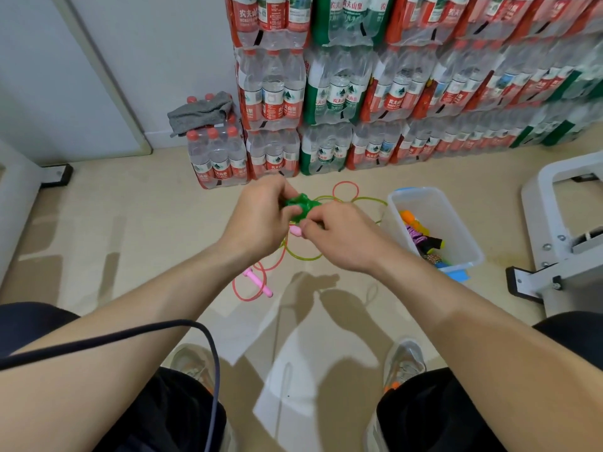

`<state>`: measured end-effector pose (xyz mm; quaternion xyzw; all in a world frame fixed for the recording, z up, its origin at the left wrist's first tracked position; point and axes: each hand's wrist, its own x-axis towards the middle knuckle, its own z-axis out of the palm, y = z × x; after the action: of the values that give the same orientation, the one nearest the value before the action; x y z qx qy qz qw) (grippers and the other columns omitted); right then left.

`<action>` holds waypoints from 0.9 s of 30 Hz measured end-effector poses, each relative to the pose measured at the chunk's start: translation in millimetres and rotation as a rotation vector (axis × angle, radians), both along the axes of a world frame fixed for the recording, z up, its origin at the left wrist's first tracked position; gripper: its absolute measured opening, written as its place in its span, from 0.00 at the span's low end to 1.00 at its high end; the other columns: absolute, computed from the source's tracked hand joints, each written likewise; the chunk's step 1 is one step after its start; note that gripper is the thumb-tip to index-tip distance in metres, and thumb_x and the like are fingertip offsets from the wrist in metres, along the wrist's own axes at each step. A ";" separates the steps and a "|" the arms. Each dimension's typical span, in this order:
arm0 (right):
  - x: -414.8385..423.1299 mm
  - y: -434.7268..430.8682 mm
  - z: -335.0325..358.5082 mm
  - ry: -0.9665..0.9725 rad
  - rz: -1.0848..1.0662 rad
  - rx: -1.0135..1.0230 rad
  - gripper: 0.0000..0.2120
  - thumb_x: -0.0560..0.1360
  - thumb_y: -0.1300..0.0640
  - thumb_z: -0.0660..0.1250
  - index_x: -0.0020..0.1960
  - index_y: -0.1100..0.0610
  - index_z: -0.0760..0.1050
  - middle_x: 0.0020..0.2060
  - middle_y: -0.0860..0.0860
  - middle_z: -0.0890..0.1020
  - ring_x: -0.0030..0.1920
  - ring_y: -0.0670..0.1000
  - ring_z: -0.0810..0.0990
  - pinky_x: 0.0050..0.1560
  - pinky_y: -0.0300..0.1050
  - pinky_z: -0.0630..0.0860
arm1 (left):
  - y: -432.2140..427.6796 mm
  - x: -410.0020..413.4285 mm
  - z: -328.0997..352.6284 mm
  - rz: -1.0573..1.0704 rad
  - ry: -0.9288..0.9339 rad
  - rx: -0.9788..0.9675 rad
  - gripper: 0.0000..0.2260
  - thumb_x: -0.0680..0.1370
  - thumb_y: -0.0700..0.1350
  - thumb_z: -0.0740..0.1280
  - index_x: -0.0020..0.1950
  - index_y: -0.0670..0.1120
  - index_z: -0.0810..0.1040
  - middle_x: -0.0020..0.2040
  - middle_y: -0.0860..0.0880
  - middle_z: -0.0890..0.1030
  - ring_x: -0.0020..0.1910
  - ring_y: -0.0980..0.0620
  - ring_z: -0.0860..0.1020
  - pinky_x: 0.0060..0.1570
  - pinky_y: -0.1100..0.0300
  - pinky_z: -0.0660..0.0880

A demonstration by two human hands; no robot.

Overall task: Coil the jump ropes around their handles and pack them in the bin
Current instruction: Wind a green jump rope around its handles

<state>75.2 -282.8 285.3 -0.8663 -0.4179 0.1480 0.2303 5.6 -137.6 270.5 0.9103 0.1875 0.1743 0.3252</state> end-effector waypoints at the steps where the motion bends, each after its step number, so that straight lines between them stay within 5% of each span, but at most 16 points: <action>1: 5.3 -1.9 3.4 -0.026 -0.013 -0.006 0.18 0.80 0.50 0.61 0.36 0.58 0.74 0.30 0.51 0.75 0.35 0.50 0.74 0.35 0.50 0.69 | -0.1 0.1 -0.6 -0.019 0.006 0.004 0.04 0.76 0.40 0.73 0.45 0.46 0.79 0.44 0.50 0.81 0.44 0.52 0.78 0.45 0.58 0.74; 6: 31.9 -15.7 8.2 0.042 -0.057 0.090 0.11 0.76 0.47 0.70 0.36 0.47 0.80 0.34 0.48 0.80 0.35 0.49 0.77 0.37 0.48 0.74 | 10.4 -0.2 8.6 -0.181 0.104 -0.072 0.07 0.74 0.41 0.76 0.43 0.50 0.79 0.40 0.53 0.83 0.39 0.60 0.80 0.40 0.66 0.74; 10: 46.3 -26.8 6.6 0.264 0.005 0.230 0.07 0.73 0.53 0.76 0.38 0.51 0.82 0.31 0.45 0.81 0.34 0.48 0.78 0.39 0.45 0.73 | 12.5 -2.0 16.2 -0.331 0.166 -0.279 0.06 0.74 0.37 0.75 0.45 0.45 0.81 0.41 0.45 0.85 0.38 0.52 0.83 0.42 0.60 0.81; 16: 50.8 -37.9 -8.9 0.743 -0.138 0.326 0.12 0.78 0.53 0.69 0.37 0.53 0.82 0.31 0.54 0.73 0.32 0.51 0.67 0.35 0.44 0.63 | 12.8 -9.9 29.4 -0.358 0.091 -0.868 0.05 0.77 0.30 0.67 0.46 0.40 0.77 0.41 0.42 0.83 0.39 0.51 0.84 0.41 0.61 0.82; 20: 21.8 -22.4 -25.2 0.915 -0.263 0.327 0.18 0.85 0.52 0.57 0.37 0.54 0.72 0.26 0.48 0.61 0.26 0.47 0.57 0.33 0.43 0.59 | 13.9 -8.6 28.0 -0.157 -0.074 -1.107 0.06 0.80 0.32 0.64 0.46 0.40 0.77 0.37 0.47 0.84 0.38 0.53 0.84 0.38 0.65 0.81; 24: 0.3 -10.7 -30.9 0.833 -0.306 0.314 0.22 0.86 0.47 0.55 0.36 0.54 0.72 0.25 0.47 0.63 0.25 0.47 0.59 0.31 0.43 0.61 | 20.7 -5.1 20.7 0.034 -0.125 -1.040 0.04 0.80 0.34 0.66 0.47 0.39 0.78 0.40 0.44 0.81 0.38 0.53 0.83 0.40 0.65 0.81; 27: -1.6 -8.6 -21.4 0.561 -0.249 0.282 0.19 0.84 0.51 0.58 0.38 0.52 0.78 0.27 0.48 0.68 0.27 0.47 0.65 0.33 0.44 0.62 | 25.0 -1.7 16.3 0.173 -0.151 -0.925 0.00 0.80 0.35 0.68 0.49 0.38 0.78 0.42 0.43 0.80 0.41 0.49 0.82 0.42 0.62 0.81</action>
<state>73.5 -291.4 263.9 -0.7959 -0.2454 0.2921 0.4702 3.9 -112.6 286.8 0.6357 0.2963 0.1645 0.6935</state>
